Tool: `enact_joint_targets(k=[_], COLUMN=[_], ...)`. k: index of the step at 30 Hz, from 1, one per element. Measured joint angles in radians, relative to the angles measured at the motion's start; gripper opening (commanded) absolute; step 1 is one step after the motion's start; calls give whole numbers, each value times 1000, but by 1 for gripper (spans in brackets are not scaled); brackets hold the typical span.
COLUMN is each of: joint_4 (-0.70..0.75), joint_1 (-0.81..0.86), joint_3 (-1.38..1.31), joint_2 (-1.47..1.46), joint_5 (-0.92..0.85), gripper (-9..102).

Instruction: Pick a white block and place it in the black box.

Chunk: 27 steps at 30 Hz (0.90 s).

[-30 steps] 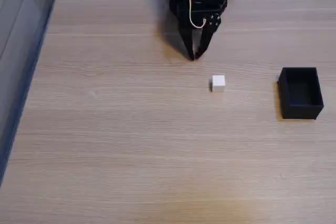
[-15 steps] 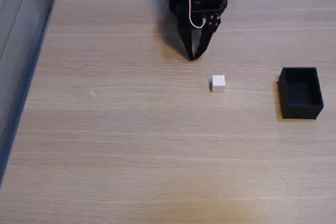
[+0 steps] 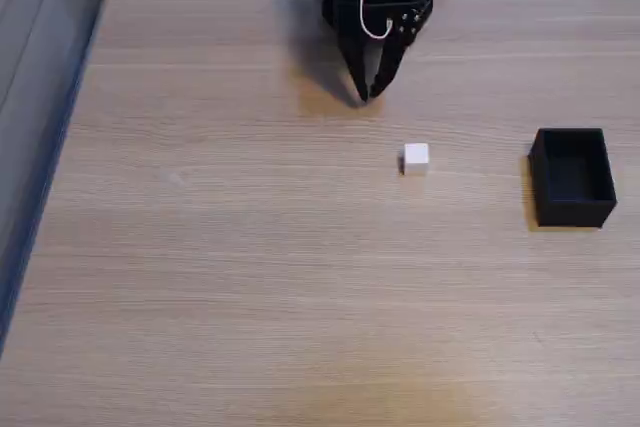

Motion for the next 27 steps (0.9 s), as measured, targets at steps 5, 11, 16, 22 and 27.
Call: enact_joint_targets(k=[5, 11, 16, 22, 27], joint_4=[0, 26, 71, 43, 20], joint_1=[-9, -25, -49, -58, -92], joint_3=[-95, -156, -221, -242, -252], joint_2=[-152, -250, -359, -448, -502], joint_5=[34, 44, 46, 46, 64], gripper=[12, 24, 26, 27, 27])
